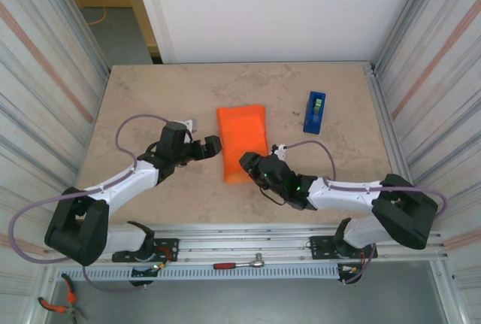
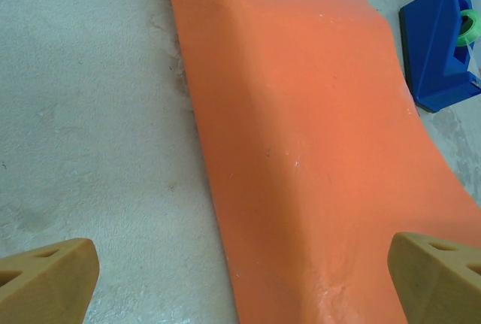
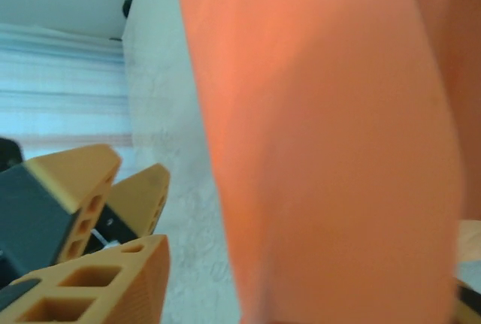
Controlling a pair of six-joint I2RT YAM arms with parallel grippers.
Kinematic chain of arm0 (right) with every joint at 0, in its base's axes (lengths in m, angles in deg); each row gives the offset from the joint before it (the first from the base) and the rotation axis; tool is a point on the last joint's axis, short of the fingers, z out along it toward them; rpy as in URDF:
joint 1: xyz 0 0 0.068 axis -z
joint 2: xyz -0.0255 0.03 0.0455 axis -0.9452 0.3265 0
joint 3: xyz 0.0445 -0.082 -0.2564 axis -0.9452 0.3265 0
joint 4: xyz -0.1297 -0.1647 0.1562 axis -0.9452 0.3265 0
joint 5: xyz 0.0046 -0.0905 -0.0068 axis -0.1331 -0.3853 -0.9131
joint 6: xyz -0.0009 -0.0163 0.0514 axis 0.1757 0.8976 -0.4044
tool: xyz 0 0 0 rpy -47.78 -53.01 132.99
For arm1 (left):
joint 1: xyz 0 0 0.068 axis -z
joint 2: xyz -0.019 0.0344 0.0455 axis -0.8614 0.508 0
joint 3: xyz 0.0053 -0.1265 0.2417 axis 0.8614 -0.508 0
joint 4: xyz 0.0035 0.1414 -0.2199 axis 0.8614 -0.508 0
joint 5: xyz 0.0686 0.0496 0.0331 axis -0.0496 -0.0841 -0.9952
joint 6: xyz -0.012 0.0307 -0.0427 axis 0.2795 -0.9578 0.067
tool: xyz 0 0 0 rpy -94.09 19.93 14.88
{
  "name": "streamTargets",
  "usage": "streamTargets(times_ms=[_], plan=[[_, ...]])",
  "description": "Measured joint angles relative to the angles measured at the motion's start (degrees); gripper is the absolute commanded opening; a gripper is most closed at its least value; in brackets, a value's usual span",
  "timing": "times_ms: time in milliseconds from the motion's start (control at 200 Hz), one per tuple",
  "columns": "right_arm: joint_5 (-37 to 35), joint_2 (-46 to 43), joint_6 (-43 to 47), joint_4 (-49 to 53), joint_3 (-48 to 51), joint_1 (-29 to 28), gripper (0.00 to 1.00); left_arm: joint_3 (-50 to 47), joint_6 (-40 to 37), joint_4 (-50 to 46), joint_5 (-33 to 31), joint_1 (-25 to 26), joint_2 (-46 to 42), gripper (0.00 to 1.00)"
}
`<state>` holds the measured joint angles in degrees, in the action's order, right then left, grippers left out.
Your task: Wrap the gift box in paper
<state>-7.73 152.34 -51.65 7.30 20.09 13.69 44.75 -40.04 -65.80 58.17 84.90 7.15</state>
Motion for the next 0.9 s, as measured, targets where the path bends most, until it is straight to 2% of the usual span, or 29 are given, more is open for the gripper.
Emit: streamTargets(times_ms=[190,326,481,646,767,902], plan=[[6.4,-8.7,5.1,10.2,-2.2,6.2,0.61,0.0,-0.3,-0.2,1.1,-0.2,0.0,0.96],[14.2,-12.1,9.1,15.3,-2.8,16.6,0.61,0.0,-0.9,-0.2,2.3,-0.4,0.0,0.91],[22.2,-13.9,11.9,17.4,-0.3,27.6,0.62,-1.2,-0.9,-0.2,3.1,-0.4,-0.2,0.91],[28.4,-18.1,14.3,21.2,0.7,28.8,0.61,-2.1,-0.9,-0.4,3.5,-0.4,-0.2,0.93],[30.1,-22.8,17.6,26.9,-0.8,28.9,0.6,-2.1,-0.8,-0.4,3.5,-0.4,-0.1,0.94],[32.7,-24.6,21.5,30.1,-3.1,35.4,0.61,-2.1,0.4,0.3,3.8,-0.4,1.8,0.95]])
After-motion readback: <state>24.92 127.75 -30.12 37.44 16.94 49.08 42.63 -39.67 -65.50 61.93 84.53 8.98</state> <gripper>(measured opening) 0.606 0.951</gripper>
